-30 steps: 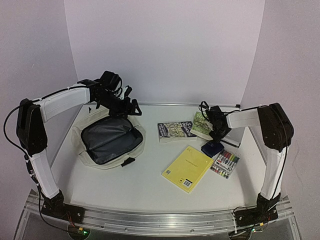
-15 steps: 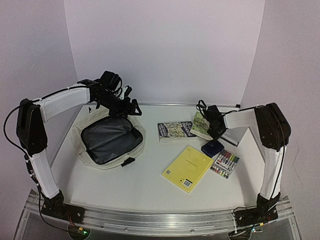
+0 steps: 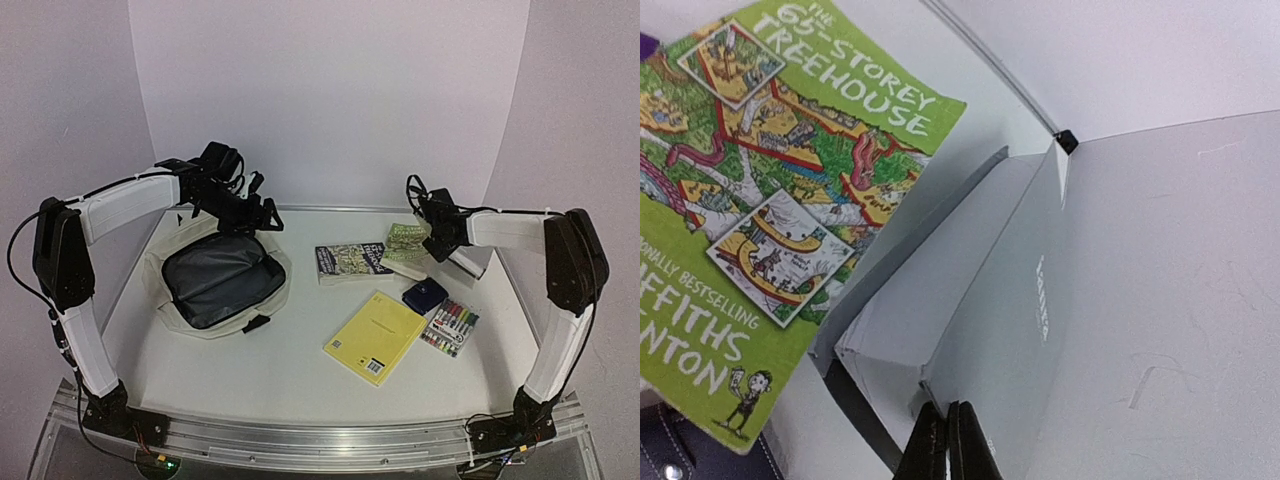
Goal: Pack the student bag
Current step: Adjust the book at the center of the board.
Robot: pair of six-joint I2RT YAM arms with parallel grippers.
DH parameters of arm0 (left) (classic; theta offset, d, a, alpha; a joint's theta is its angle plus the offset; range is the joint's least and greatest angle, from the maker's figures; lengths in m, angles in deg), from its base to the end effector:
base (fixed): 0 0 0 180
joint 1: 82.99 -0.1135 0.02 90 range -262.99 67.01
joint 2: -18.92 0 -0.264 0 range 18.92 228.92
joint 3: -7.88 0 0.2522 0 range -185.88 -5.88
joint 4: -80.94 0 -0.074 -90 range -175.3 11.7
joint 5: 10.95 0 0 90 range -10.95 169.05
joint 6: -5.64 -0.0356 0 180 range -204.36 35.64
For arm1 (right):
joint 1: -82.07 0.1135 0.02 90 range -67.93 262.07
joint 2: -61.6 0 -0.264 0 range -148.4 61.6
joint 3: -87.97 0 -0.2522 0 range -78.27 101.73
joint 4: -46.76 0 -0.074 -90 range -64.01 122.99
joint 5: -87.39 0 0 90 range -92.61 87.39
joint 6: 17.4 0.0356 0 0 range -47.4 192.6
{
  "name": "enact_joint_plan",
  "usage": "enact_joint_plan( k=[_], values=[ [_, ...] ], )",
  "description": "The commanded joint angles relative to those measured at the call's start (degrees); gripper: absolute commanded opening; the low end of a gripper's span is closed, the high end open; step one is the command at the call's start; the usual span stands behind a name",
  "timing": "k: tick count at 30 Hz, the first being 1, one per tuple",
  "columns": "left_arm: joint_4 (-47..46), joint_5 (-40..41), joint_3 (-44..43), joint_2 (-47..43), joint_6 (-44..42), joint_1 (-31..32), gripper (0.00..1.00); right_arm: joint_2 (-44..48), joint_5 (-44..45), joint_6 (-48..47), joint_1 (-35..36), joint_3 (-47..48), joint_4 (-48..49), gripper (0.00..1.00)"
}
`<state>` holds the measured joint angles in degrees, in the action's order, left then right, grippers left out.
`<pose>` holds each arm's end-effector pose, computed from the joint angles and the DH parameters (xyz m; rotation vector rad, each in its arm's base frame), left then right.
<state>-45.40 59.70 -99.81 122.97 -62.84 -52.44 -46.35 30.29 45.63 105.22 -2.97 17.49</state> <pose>0.3427 -0.2160 0.3032 0.3576 2.5237 -0.7959 0.3839 0.1431 0.2056 -0.7516 2.2308 -0.7201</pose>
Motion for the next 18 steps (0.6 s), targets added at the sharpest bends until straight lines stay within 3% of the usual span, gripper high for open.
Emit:
enact_joint_plan(
  k=[1, 9, 18],
  values=[
    [-1.91, -0.51, -1.18, -1.36, 0.28, -0.1, 0.85, 5.99, -3.18, 1.59, 1.65, 3.62, -4.64, 0.0],
    [-3.95, -1.37, 0.03, -1.35, 1.35, -0.13, 0.85, 5.81, -7.68, 7.18, 8.5, 8.0, -10.44, 0.0],
    [-15.08, -3.8, 6.07, 0.89, 7.64, -0.13, 0.86, -1.65, -10.5, 12.67, 20.41, 14.81, -11.76, 0.0]
  ],
)
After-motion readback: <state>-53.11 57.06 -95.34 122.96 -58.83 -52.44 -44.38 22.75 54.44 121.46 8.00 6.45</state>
